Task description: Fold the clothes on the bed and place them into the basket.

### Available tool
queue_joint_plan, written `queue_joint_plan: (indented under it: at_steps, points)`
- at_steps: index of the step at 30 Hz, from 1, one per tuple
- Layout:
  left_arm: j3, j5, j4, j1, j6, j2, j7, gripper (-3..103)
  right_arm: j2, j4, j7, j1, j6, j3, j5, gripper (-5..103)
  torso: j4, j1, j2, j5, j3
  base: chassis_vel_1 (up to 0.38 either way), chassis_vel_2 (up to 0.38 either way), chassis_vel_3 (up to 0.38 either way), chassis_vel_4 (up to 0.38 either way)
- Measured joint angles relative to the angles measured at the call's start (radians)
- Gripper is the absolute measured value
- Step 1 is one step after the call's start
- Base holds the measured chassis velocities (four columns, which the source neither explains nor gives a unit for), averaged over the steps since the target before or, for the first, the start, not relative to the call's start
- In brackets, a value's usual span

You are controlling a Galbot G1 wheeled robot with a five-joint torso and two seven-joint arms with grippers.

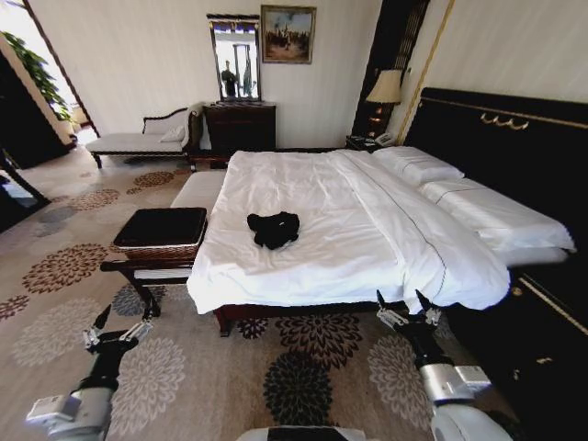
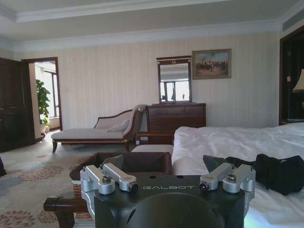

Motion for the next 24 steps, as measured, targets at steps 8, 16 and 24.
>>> queue_joint_plan:
  at_steps: [8,16,24]
  points:
    - [-0.003,-0.001,-0.004,0.005,0.0,-0.002,-0.002,94,0.009,-0.002,0.0,0.002,0.001,-0.019,-0.014,100,0.0,0.0,0.0,0.0,0.0,0.0,0.0,0.0,0.0]
    - [-0.002,-0.002,-0.004,0.007,0.003,-0.005,-0.003,94,0.01,-0.004,0.0,0.002,0.001,-0.028,-0.016,100,0.0,0.0,0.0,0.0,0.0,0.0,0.0,0.0,0.0]
    - [0.003,0.0,-0.002,0.015,0.002,-0.013,-0.003,94,0.017,-0.005,0.0,-0.006,0.001,-0.031,-0.02,100,0.0,0.0,0.0,0.0,0.0,0.0,0.0,0.0,0.0]
